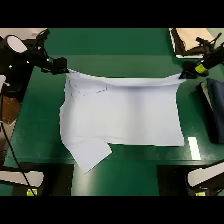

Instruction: Fold the shirts.

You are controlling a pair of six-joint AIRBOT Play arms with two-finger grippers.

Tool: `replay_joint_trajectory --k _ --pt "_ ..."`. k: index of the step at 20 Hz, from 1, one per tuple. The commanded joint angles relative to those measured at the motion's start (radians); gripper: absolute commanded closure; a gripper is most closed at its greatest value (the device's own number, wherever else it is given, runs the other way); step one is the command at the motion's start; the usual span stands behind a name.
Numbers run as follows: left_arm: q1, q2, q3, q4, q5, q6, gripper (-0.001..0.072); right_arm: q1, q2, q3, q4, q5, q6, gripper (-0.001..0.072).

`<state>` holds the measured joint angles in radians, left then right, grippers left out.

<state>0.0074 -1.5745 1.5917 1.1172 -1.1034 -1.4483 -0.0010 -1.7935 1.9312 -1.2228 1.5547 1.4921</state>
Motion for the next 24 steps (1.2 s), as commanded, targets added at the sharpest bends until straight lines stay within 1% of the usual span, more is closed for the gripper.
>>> replay_joint_trajectory --k 1,3,4,5,8,10,11,12,13,14,15,17,19,21,22,24 --pt "0.001 -0.039 0.001 0.002 0.045 0.018 0.0682 0.0 -0.087 0.097 0.024 -0.038 -0.048 0.0701" --pt "0.0 -0.031 0.004 0.027 -0.095 0.017 0.0683 -0.003 -0.048 0.049 0.005 -0.002 -0.079 0.0702" --pt "-0.002 -0.028 -0.003 0.064 -0.167 0.017 0.0683 -0.002 -0.013 -0.007 -0.023 0.0 -0.082 0.0701" --pt "-0.002 -0.026 -0.023 0.096 -0.209 0.017 0.0683 -0.002 0.027 -0.079 -0.049 -0.01 -0.082 0.0702" --pt "-0.002 -0.013 -0.124 0.111 -0.22 0.016 0.0682 -0.002 0.138 -0.307 -0.06 -0.091 -0.088 0.07" --pt "-0.002 -0.013 -0.195 0.103 -0.215 0.008 0.068 -0.002 0.18 -0.413 -0.048 -0.16 -0.087 0.0699" --pt "-0.002 -0.013 -0.221 0.103 -0.211 0.005 0.0673 -0.002 0.188 -0.449 -0.025 -0.167 -0.087 0.0698" --pt "-0.002 -0.013 -0.241 0.103 -0.209 0.007 0.0399 -0.005 0.19 -0.472 0.011 -0.168 -0.087 0.0678" --pt "-0.002 -0.013 -0.249 0.103 -0.205 0.006 0.0123 -0.015 0.187 -0.486 0.053 -0.168 -0.088 0.046" --pt "-0.001 -0.009 -0.248 0.102 -0.206 0.004 0.0196 -0.026 0.183 -0.487 0.09 -0.166 -0.088 0.0256" --pt "-0.001 0.008 -0.248 0.103 -0.212 0.002 0.0218 -0.037 0.183 -0.479 0.13 -0.158 -0.088 0.0247" --pt "-0.001 0.079 -0.249 0.116 -0.233 0.0 0.0219 -0.066 0.213 -0.475 0.183 -0.112 -0.097 0.0269" --pt "-0.002 0.204 -0.286 0.178 -0.264 -0.011 0.0219 -0.095 0.298 -0.523 0.182 -0.092 -0.115 0.0269" --pt "-0.002 0.355 -0.413 0.205 -0.27 -0.039 0.0219 -0.116 0.415 -0.62 0.182 -0.092 -0.126 0.027" --pt "-0.002 0.428 -0.497 0.203 -0.273 -0.067 0.0219 -0.124 0.473 -0.673 0.182 -0.109 -0.126 0.0269" --pt "-0.002 0.575 -0.701 0.163 -0.276 -0.106 0.0219 -0.125 0.567 -0.766 0.181 -0.163 -0.135 0.0269"
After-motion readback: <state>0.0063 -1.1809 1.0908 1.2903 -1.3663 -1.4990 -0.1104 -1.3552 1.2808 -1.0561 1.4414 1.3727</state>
